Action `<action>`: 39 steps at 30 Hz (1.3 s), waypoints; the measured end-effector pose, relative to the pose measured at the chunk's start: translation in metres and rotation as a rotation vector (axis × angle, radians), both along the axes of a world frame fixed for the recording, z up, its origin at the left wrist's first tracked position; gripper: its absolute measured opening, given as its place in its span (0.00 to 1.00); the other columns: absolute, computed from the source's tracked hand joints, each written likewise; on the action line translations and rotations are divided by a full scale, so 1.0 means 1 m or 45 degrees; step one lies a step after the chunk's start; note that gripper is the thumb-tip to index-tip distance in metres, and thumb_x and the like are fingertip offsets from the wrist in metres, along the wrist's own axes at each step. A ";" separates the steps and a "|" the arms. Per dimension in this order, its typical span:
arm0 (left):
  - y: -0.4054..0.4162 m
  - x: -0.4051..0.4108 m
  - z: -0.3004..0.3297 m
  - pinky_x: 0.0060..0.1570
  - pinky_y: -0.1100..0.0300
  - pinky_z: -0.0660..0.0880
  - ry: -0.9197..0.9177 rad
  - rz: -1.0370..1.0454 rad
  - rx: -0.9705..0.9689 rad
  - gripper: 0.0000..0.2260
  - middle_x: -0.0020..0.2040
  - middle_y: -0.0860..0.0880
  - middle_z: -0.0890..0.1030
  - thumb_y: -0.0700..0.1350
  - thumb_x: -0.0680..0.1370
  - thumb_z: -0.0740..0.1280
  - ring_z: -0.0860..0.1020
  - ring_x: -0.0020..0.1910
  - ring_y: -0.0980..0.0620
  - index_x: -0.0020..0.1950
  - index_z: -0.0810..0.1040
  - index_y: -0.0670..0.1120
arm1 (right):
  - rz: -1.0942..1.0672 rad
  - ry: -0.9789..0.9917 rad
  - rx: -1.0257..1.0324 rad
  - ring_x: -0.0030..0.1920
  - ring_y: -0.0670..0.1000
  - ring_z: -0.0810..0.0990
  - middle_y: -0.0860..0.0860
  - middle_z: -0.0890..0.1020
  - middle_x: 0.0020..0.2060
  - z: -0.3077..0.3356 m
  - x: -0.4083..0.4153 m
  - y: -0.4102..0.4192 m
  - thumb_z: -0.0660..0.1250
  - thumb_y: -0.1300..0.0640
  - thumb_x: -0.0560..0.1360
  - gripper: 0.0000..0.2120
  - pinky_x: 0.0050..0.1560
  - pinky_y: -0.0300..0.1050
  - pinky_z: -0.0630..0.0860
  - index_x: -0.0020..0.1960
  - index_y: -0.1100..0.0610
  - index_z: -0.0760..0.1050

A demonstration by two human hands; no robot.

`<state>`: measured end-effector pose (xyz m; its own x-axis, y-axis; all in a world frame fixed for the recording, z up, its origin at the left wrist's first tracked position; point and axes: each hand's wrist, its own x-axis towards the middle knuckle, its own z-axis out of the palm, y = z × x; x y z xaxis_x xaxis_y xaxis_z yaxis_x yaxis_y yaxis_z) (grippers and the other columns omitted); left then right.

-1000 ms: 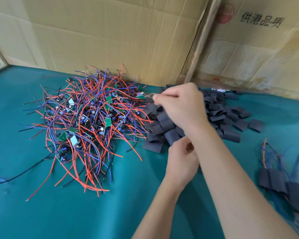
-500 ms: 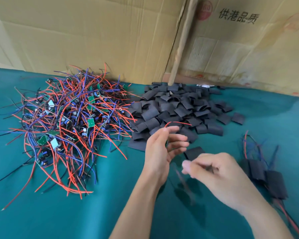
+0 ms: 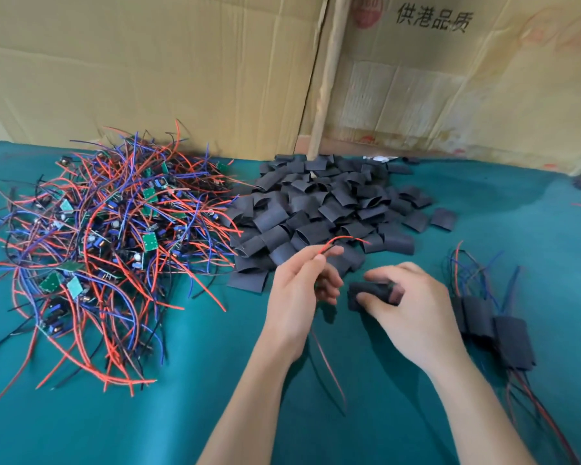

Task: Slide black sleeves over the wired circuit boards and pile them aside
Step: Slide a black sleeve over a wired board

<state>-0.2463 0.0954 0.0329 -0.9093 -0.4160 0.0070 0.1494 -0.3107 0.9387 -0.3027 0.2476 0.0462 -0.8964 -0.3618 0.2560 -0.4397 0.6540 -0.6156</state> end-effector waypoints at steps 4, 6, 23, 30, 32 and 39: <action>0.004 0.000 0.001 0.40 0.62 0.76 0.007 -0.047 -0.118 0.13 0.41 0.47 0.83 0.42 0.81 0.59 0.78 0.38 0.52 0.55 0.82 0.48 | -0.030 -0.223 -0.446 0.32 0.44 0.77 0.45 0.82 0.33 0.003 0.001 0.006 0.79 0.59 0.71 0.09 0.39 0.38 0.72 0.39 0.49 0.80; 0.005 0.001 0.000 0.43 0.58 0.77 0.002 -0.043 -0.173 0.13 0.46 0.46 0.84 0.39 0.83 0.58 0.81 0.43 0.51 0.55 0.82 0.48 | 0.034 -0.402 -0.725 0.31 0.48 0.78 0.47 0.81 0.32 0.009 0.006 0.001 0.76 0.56 0.69 0.07 0.32 0.43 0.73 0.39 0.49 0.77; 0.001 0.001 -0.003 0.61 0.48 0.79 -0.022 0.065 -0.038 0.14 0.53 0.45 0.87 0.34 0.81 0.66 0.85 0.56 0.45 0.54 0.87 0.49 | 0.136 -0.311 -0.785 0.38 0.48 0.81 0.45 0.85 0.40 0.008 0.026 -0.019 0.78 0.56 0.66 0.13 0.41 0.42 0.78 0.46 0.47 0.76; -0.001 0.004 0.002 0.45 0.64 0.80 0.063 0.022 0.256 0.12 0.48 0.45 0.87 0.31 0.81 0.65 0.86 0.49 0.49 0.54 0.85 0.43 | -0.168 -0.586 -1.569 0.52 0.51 0.85 0.53 0.87 0.50 0.014 0.001 0.004 0.72 0.69 0.76 0.16 0.56 0.48 0.81 0.61 0.57 0.78; 0.000 0.004 0.003 0.45 0.64 0.80 0.063 0.037 0.232 0.11 0.48 0.44 0.87 0.32 0.80 0.66 0.86 0.49 0.49 0.54 0.86 0.43 | -0.205 -0.689 -1.735 0.53 0.52 0.84 0.53 0.84 0.48 0.013 -0.003 0.009 0.70 0.67 0.78 0.13 0.56 0.49 0.83 0.61 0.59 0.77; 0.000 0.005 0.006 0.44 0.65 0.79 0.057 0.098 0.299 0.12 0.48 0.44 0.88 0.34 0.79 0.68 0.86 0.47 0.52 0.48 0.89 0.47 | -0.342 -0.830 -1.986 0.52 0.54 0.87 0.53 0.85 0.43 0.012 -0.008 0.015 0.72 0.65 0.78 0.05 0.51 0.48 0.84 0.44 0.58 0.78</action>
